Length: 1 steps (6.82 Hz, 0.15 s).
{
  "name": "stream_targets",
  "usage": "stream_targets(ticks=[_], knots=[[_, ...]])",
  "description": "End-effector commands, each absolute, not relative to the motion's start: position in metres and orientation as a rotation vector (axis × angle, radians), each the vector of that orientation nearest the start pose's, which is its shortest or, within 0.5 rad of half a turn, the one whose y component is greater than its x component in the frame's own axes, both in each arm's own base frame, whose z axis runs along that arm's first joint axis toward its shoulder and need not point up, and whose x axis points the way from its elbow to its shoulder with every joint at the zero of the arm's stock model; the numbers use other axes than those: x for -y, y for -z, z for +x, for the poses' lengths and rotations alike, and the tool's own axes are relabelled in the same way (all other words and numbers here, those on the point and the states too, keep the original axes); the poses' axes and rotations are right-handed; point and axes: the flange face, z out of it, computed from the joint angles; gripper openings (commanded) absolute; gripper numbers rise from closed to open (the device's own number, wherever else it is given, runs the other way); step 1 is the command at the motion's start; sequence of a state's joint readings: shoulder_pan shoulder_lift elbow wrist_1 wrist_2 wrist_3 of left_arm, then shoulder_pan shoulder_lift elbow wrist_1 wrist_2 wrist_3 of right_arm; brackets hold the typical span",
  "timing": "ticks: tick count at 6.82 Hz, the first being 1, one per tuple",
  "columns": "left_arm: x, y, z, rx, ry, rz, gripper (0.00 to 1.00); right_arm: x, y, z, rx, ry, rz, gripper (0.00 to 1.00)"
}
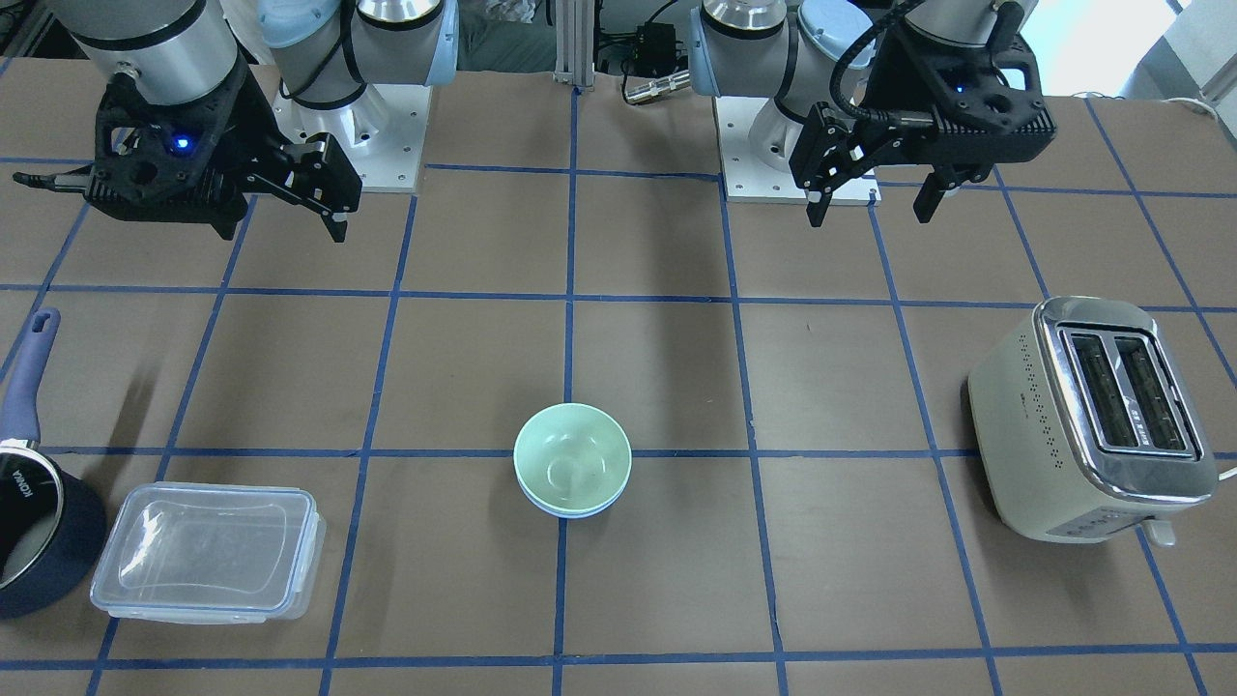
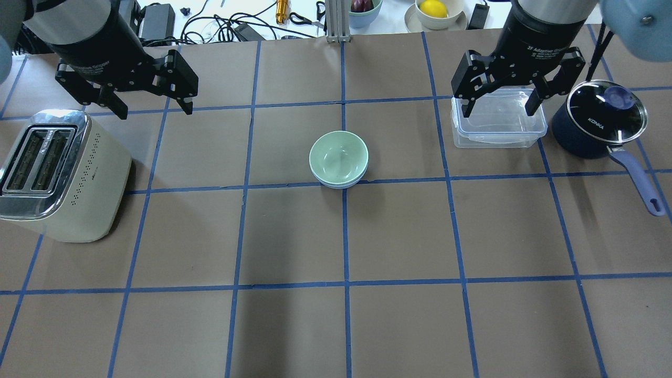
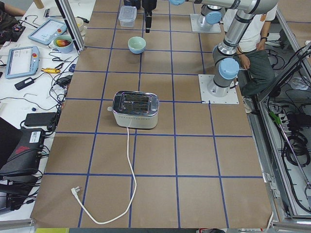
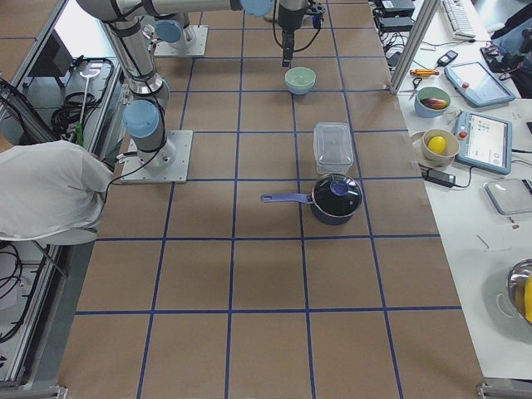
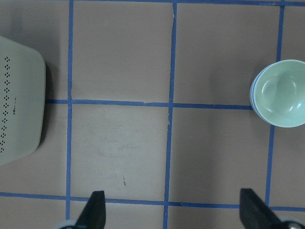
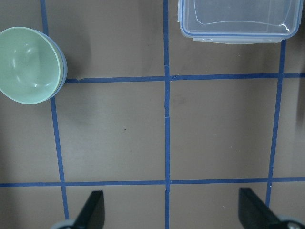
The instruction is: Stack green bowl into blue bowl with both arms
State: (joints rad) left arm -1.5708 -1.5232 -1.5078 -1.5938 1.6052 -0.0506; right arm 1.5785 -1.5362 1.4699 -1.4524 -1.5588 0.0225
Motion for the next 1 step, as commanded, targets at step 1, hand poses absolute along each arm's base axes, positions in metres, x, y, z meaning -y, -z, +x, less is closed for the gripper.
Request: stream_targets(ticks=[1], knots=[[0.4776, -0.5398, -0.1299, -3.106, 0.137, -0.081, 1.00, 0.5000, -0.5056, 0.1382, -3.130, -0.089, 0.024, 1.00]])
